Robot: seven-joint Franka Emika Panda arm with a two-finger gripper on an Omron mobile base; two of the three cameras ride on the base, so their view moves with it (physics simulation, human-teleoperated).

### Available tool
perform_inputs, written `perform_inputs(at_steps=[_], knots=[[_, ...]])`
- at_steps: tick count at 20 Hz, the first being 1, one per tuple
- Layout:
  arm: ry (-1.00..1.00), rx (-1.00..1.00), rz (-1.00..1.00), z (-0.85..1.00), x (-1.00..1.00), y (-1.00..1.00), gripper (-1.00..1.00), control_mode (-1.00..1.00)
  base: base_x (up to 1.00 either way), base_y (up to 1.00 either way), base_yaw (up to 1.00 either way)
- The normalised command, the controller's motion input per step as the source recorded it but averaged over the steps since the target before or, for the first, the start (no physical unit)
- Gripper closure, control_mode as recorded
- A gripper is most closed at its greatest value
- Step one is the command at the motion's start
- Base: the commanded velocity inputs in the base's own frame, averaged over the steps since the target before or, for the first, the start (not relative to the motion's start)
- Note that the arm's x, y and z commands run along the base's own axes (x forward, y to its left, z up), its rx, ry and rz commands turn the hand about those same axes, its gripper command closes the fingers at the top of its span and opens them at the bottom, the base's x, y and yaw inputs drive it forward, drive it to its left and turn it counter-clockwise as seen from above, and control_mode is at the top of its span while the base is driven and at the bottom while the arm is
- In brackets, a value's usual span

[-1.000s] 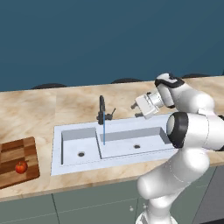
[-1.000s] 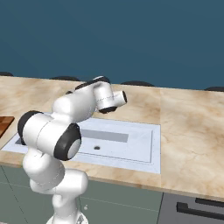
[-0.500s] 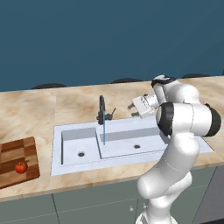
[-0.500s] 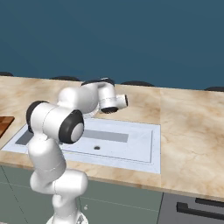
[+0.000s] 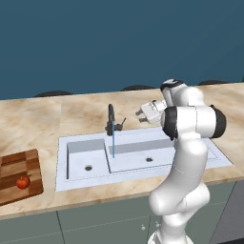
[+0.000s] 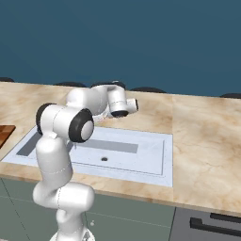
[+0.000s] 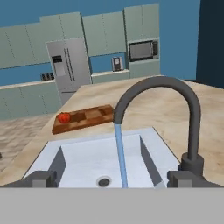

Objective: Pick the apple from the sink and place it on the cutting board to airdry. Then turn off the sink faucet.

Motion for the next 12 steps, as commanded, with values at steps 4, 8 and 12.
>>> perform_inputs(at_steps=[4,8,12], knots=[[0.04,0.0,0.01,-0.17,0.29,0.14,-1.0,-1.0,0.0,0.0,0.0],[0.03,0.0,0.0,-0.24,0.23,0.12,-1.0,-1.0,0.0,0.0,0.0],[0.01,0.0,0.0,-0.25,0.19,0.12,-1.0,-1.0,0.0,0.0,0.0]])
